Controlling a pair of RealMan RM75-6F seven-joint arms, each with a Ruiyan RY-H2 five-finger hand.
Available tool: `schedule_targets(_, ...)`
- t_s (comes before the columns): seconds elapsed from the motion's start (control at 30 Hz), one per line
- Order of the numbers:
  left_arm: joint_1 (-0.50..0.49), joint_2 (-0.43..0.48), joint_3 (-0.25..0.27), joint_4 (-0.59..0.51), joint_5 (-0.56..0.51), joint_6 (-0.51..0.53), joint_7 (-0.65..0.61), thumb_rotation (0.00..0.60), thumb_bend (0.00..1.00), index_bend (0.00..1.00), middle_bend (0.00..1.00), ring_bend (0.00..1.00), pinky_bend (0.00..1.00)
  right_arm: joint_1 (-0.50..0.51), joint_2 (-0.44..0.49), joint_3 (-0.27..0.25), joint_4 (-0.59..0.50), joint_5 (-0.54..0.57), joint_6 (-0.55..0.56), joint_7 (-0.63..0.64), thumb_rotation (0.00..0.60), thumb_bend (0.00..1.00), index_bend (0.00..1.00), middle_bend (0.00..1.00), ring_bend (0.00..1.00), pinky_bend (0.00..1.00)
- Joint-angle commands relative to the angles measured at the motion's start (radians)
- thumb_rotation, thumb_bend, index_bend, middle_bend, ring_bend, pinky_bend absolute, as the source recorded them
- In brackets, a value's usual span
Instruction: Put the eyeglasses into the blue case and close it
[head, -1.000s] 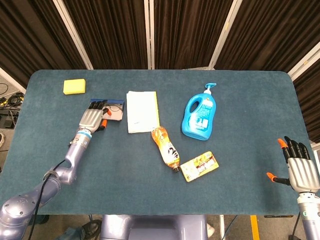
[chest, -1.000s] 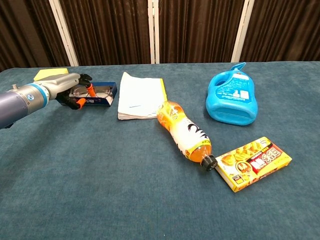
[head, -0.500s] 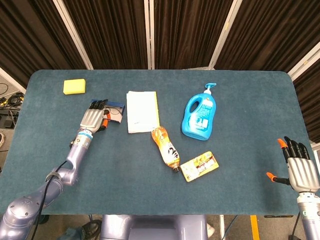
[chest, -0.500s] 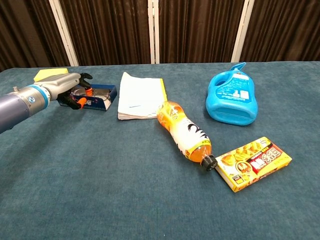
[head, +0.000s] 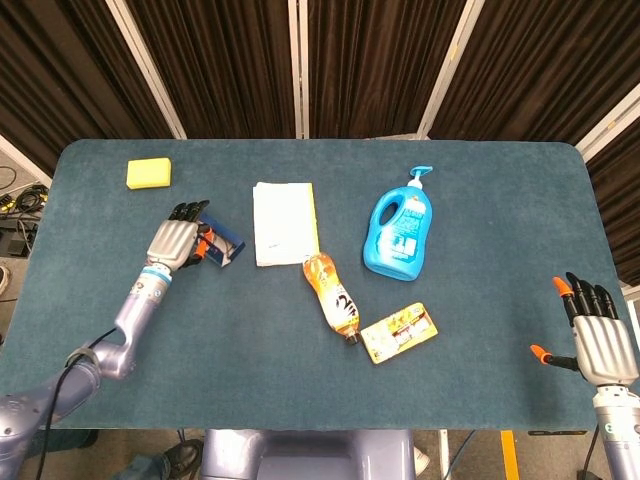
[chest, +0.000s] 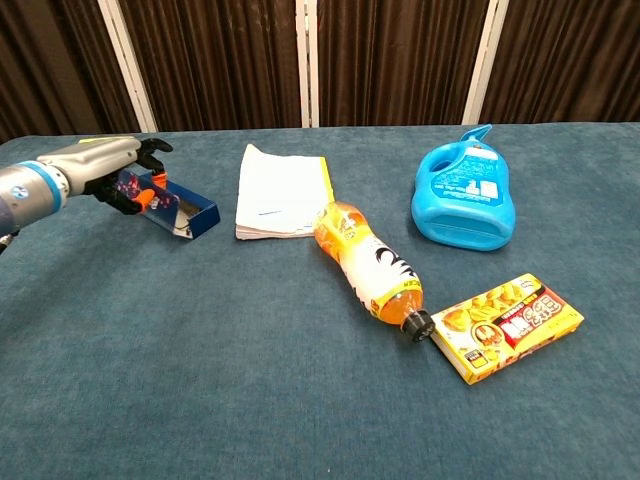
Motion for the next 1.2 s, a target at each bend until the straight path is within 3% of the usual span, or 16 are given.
schedule_targets(0.03, 0.046, 0.106, 0.023, -0.143, -0.003, 0.018, 0.053, 0.6, 0.64, 0.7, 0.0, 0.0, 0.0, -0.001, 0.002, -0.001, -0.004, -0.004, 0.003, 0.002, 0.6, 0.0, 0.0, 0.0, 0.0, 0.0)
schedule_targets(0.23, 0.082, 0.23, 0.039, -0.324, -0.046, 0.009, 0.152, 0.6, 0.64, 0.72, 0.0, 0.0, 0.0, -0.002, 0.006, -0.003, -0.013, -0.015, 0.011, 0.005, 0.6, 0.0, 0.0, 0.0, 0.0, 0.0)
schedule_targets(0.53, 0.071, 0.322, 0.035, -0.479, -0.149, -0.035, 0.296, 0.6, 0.64, 0.71, 0.0, 0.0, 0.0, -0.001, 0.006, -0.003, -0.013, -0.014, 0.009, 0.004, 0.6, 0.0, 0.0, 0.0, 0.0, 0.0)
schedule_targets(0.73, 0.047, 0.278, 0.031, -0.454, -0.201, -0.062, 0.332, 0.6, 0.64, 0.71, 0.0, 0.0, 0.0, 0.0, 0.004, -0.003, -0.009, -0.01, 0.005, 0.002, 0.6, 0.0, 0.0, 0.0, 0.0, 0.0)
schedule_targets(0.97, -0.001, 0.173, 0.019, -0.342, -0.249, -0.104, 0.348, 0.6, 0.65, 0.7, 0.0, 0.0, 0.0, -0.002, 0.003, -0.001, -0.001, -0.001, 0.003, 0.004, 0.6, 0.0, 0.0, 0.0, 0.0, 0.0)
schedule_targets(1.2, -0.02, 0.138, 0.016, -0.303, -0.273, -0.117, 0.363, 0.6, 0.64, 0.67, 0.0, 0.0, 0.0, -0.003, 0.003, 0.0, 0.001, 0.002, 0.002, 0.006, 0.6, 0.0, 0.0, 0.0, 0.0, 0.0)
